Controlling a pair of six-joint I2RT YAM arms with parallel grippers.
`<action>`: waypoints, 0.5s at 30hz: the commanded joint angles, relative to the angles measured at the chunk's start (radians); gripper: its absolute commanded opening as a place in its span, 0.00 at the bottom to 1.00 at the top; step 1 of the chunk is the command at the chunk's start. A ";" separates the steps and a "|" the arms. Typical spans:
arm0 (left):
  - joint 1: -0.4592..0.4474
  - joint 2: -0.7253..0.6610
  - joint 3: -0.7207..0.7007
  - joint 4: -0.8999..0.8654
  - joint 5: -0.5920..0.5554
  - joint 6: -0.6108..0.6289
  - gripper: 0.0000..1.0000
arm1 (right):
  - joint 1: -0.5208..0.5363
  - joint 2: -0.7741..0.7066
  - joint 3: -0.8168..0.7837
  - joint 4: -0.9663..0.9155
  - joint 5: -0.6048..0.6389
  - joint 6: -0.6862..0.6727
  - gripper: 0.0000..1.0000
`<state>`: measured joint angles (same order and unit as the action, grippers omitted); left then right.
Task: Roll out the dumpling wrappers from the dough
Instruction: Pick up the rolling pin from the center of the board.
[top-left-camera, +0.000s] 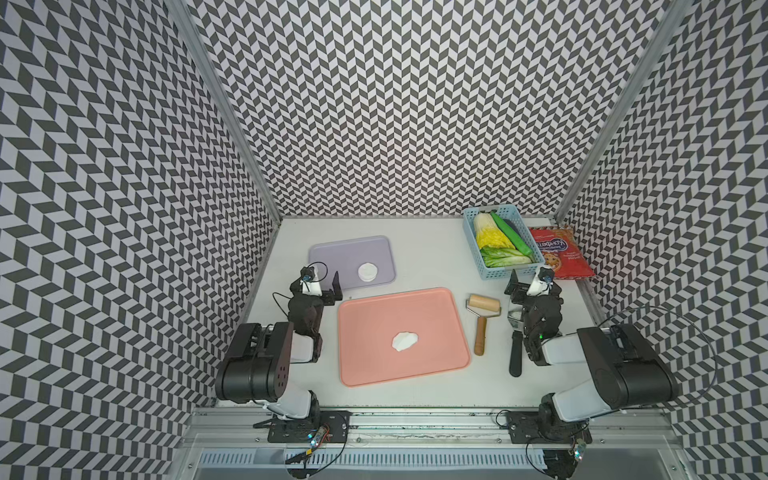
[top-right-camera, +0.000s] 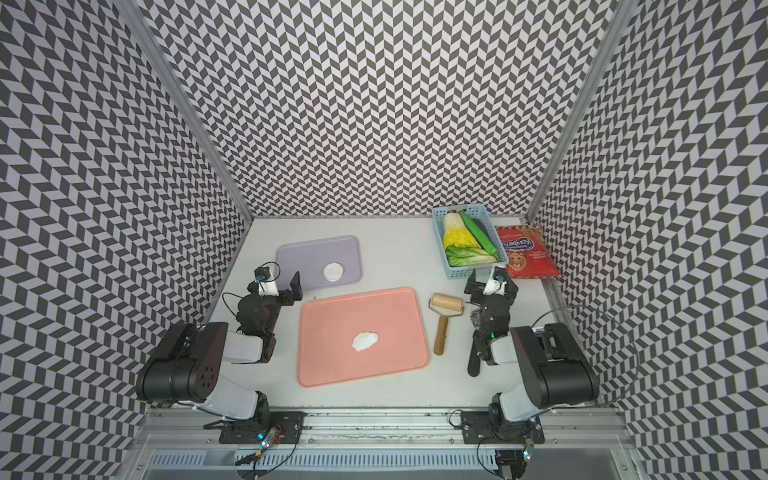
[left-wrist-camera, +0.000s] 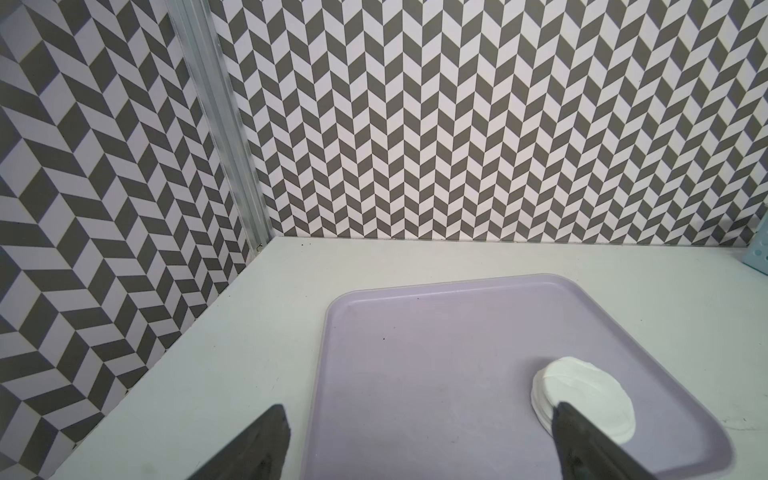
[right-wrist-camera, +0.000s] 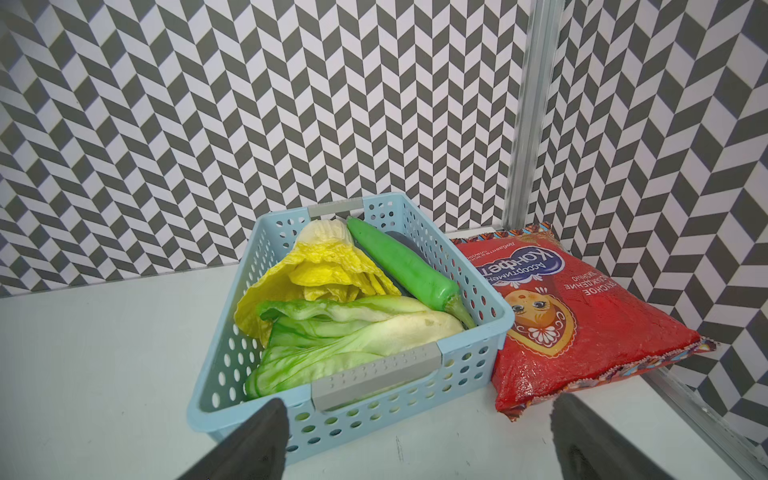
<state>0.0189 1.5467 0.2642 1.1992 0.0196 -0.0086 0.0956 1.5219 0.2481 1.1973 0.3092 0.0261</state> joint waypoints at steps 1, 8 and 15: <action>-0.007 0.004 0.015 0.000 -0.005 0.009 1.00 | -0.005 0.007 0.011 0.033 -0.009 0.003 1.00; -0.007 0.002 0.010 0.006 -0.005 0.009 1.00 | -0.004 0.007 0.012 0.033 -0.009 0.004 1.00; -0.007 -0.001 0.015 0.000 -0.023 0.002 1.00 | -0.005 0.006 0.011 0.034 -0.010 0.003 1.00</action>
<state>0.0189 1.5467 0.2642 1.1988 0.0174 -0.0090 0.0952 1.5219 0.2481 1.1973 0.3054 0.0265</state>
